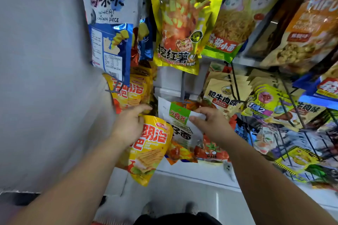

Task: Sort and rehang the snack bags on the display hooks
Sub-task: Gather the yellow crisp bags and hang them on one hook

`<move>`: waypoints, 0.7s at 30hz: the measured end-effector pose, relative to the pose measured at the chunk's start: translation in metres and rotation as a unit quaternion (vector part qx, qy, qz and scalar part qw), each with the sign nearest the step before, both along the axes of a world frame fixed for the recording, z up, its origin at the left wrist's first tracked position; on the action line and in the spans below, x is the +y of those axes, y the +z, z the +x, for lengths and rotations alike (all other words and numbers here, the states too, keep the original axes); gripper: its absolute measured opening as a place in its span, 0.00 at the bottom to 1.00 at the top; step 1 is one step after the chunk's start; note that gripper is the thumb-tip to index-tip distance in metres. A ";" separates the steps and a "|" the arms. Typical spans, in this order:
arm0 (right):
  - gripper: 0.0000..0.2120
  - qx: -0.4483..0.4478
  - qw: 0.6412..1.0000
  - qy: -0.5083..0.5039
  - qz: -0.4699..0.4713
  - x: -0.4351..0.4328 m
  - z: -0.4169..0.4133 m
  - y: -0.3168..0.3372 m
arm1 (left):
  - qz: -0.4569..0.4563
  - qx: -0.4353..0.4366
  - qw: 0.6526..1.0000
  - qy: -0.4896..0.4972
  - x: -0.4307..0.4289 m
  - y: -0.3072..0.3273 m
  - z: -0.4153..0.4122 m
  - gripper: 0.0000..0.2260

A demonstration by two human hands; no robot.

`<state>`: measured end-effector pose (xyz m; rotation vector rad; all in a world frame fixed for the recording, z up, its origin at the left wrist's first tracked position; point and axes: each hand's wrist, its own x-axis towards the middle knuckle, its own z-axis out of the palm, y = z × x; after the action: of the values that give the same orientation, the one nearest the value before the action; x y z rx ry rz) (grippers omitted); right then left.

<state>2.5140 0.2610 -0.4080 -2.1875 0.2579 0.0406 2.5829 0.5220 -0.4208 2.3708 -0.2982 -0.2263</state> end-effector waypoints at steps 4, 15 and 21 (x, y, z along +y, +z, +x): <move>0.05 0.028 0.998 0.052 0.000 -0.009 -0.004 0.018 | 0.084 -0.044 0.996 -0.006 -0.017 0.007 0.003 0.33; 0.10 0.045 0.993 0.112 0.004 -0.030 -0.005 0.029 | -0.088 0.025 0.981 0.172 -0.014 0.003 0.010 0.23; 0.07 0.133 0.968 0.174 0.120 -0.035 -0.004 0.034 | -0.267 0.099 0.935 0.210 -0.015 -0.001 -0.002 0.21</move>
<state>2.5102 0.2255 -0.3736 -1.9580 0.0125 0.5383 2.5811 0.5072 -0.4214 1.7974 0.2244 -0.1531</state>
